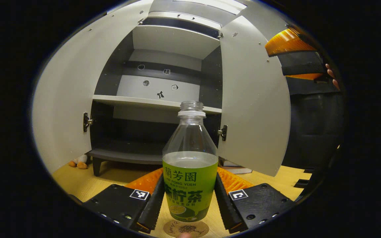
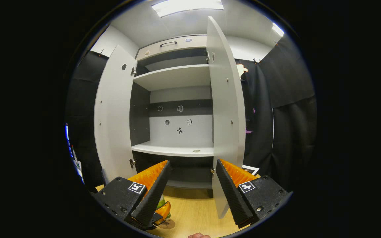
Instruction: Grasp the bottle in the cabinet with the left hand and place it on the coaster, then close the right door with the right hand and the left door with the left hand.
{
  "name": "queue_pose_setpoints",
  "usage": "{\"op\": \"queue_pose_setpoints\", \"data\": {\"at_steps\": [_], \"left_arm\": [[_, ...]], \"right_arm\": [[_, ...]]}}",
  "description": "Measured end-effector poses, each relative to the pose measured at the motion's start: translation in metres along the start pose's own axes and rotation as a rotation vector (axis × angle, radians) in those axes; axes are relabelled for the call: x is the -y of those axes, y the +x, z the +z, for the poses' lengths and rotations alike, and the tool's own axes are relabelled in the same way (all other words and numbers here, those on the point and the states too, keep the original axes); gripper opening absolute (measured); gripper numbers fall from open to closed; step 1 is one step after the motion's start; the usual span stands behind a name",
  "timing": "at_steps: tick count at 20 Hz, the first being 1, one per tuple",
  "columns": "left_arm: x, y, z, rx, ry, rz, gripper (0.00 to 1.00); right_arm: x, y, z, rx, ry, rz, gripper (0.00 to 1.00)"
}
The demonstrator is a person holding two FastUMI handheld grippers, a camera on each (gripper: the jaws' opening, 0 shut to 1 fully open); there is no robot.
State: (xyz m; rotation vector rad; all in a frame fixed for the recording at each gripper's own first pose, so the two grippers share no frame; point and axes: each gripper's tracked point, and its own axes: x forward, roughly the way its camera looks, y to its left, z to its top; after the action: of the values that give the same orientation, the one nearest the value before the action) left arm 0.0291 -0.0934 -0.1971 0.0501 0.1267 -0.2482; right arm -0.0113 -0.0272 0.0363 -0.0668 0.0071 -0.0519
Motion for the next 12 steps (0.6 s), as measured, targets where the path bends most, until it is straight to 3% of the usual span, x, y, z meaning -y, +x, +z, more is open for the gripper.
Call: {"op": "queue_pose_setpoints", "data": {"at_steps": [12], "left_arm": [[0.002, -0.017, -0.055, -0.074, 0.007, 0.013, 0.73]], "right_arm": [[-0.007, 0.012, -0.017, -0.072, -0.009, 0.016, 0.85]]}}
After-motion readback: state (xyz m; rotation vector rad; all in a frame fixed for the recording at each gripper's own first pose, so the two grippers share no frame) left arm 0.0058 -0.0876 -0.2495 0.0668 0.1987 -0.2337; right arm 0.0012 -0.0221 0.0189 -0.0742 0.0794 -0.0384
